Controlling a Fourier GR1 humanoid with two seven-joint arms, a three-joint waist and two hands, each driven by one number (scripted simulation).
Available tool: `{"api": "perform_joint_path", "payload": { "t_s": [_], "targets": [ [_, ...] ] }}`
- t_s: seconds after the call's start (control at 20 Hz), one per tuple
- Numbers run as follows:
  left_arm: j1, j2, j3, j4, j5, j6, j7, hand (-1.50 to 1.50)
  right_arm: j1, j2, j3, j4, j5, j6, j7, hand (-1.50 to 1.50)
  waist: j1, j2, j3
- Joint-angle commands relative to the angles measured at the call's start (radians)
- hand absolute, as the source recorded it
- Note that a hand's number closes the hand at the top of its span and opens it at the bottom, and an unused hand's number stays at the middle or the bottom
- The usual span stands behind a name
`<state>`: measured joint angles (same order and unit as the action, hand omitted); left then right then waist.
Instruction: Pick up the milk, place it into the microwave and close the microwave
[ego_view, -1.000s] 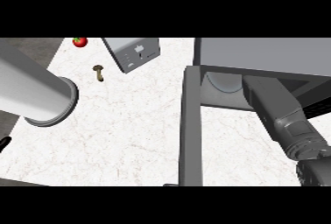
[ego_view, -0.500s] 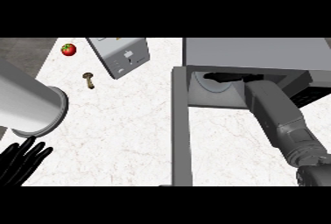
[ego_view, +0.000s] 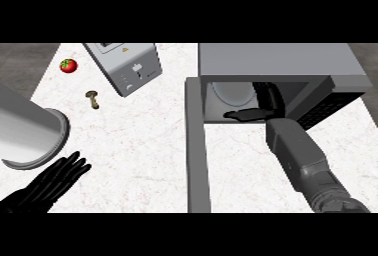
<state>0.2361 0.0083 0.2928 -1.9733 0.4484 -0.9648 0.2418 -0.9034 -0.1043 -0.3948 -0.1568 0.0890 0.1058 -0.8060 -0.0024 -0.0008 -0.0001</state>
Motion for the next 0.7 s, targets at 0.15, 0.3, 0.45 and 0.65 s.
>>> {"api": "perform_joint_path", "payload": {
  "t_s": [0.15,0.3,0.45,0.65],
  "targets": [
    [-0.004,-0.008,-0.070,0.047,-0.186,-0.004,-0.124,-1.50,0.187,0.070,0.068,-0.096,0.017,0.021,-0.018,-1.50,-0.025,-0.013,-0.002],
    [-0.049,-0.008,-0.153,0.106,-0.255,0.088,-0.168,1.50,0.318,0.059,0.093,-0.119,0.042,0.008,-0.114,-1.50,-0.050,-0.017,-0.004],
    [-0.129,-0.008,-0.142,0.142,-0.287,0.097,-0.152,1.50,0.387,0.073,0.121,-0.170,0.050,0.006,-0.077,-1.50,-0.070,-0.021,-0.005],
    [-0.150,-0.008,-0.224,0.161,-0.389,0.168,-0.183,1.50,0.533,0.021,0.128,-0.264,0.039,0.047,-0.123,-1.50,-0.075,-0.020,-0.005]
  ]
}}
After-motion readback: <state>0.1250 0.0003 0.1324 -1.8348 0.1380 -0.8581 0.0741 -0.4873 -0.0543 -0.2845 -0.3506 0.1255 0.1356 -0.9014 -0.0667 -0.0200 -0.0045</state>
